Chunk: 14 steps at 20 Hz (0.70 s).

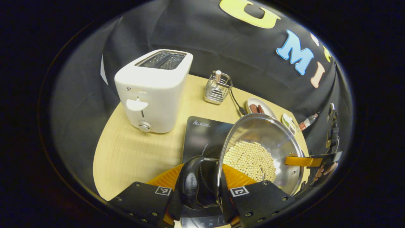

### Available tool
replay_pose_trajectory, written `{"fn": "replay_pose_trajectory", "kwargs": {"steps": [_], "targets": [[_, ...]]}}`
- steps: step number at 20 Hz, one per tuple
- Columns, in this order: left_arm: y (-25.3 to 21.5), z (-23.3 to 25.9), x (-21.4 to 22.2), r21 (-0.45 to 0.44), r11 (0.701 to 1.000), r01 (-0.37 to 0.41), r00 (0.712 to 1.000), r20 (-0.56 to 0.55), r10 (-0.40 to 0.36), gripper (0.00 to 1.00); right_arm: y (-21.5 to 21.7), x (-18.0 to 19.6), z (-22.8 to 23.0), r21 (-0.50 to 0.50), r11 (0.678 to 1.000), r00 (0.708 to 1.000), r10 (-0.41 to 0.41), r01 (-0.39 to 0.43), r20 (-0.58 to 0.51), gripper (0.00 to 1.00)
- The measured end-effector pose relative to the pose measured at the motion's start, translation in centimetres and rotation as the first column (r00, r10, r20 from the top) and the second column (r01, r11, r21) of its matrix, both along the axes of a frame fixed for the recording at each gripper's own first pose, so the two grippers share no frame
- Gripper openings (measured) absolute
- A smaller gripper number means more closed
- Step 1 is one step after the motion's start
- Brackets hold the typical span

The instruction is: First push the handle of the pot to place it horizontally, then grasp the pot with both hands and set it on the induction cooktop.

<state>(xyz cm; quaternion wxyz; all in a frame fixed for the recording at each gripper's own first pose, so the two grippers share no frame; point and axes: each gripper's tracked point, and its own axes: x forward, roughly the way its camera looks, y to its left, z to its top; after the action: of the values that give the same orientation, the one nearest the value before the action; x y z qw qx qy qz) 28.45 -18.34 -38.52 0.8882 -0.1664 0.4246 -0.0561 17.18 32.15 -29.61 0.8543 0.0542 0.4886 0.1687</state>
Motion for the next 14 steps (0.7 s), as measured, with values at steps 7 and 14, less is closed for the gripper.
{"fn": "replay_pose_trajectory", "kwargs": {"steps": [7,14], "targets": [[0.1,0.0,0.1,0.003,1.0,-0.001,1.0,0.013,0.0,0.52,1.7,2.0,-1.2,0.008,1.0,1.0,0.0,0.0,0.004,0.49],[0.3,-0.1,-0.1,-0.02,1.0,0.0,1.0,0.022,0.0,0.56,1.7,2.7,-1.1,0.013,1.0,1.0,0.024,-0.024,0.013,0.53]]}}
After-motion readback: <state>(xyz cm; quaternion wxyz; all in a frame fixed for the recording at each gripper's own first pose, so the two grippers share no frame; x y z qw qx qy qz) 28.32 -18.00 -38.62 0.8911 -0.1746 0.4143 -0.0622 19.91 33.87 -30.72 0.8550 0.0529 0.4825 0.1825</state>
